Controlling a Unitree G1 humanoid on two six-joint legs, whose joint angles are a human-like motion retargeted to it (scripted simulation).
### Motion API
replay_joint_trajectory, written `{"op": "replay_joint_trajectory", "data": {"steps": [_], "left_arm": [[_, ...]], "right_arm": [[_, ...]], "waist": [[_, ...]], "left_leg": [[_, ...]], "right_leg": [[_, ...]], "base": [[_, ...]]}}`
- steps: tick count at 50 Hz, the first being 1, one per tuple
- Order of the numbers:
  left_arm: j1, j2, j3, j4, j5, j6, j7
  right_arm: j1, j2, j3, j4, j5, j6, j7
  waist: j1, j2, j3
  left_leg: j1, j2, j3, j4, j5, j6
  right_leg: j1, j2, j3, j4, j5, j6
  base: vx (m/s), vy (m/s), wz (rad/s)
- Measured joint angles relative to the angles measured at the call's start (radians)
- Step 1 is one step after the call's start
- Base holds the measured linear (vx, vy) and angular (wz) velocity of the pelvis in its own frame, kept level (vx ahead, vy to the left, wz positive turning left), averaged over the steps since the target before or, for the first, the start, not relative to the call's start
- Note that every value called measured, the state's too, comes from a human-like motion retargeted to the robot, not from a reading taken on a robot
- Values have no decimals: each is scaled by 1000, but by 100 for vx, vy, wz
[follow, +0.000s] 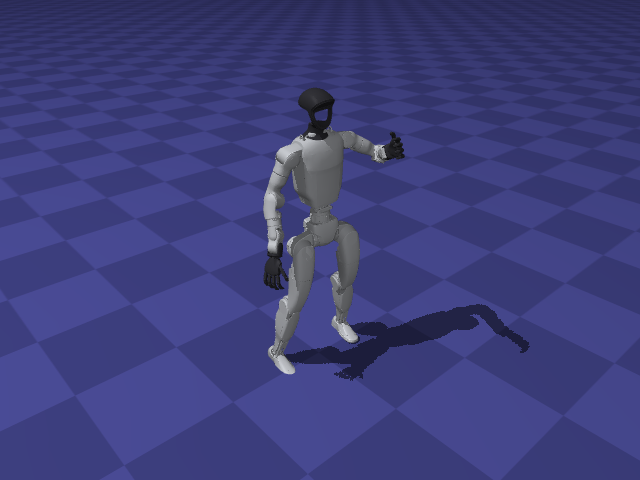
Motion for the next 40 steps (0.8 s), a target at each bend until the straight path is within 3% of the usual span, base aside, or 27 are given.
{"op": "replay_joint_trajectory", "data": {"steps": [27, 40], "left_arm": [[-13, -36, -35, 68, 43, -3, 8], [-254, -73, -158, 336, 104, 44, -20]], "right_arm": [[-78, -11, 27, -58, 27, -31, 1], [-16, 0, 17, 33, 56, -26, 23]], "waist": [[-20, 0, -7], [-50, 7, -12]], "left_leg": [[-2, -3, 5, 4, 1, 0], [-1, 1, 8, 4, 0, 2]], "right_leg": [[-3, -2, 7, -1, 5, 0], [-2, 3, 7, -4, 7, 0]], "base": [[0, 0, 1], [0, 0, 0]]}}
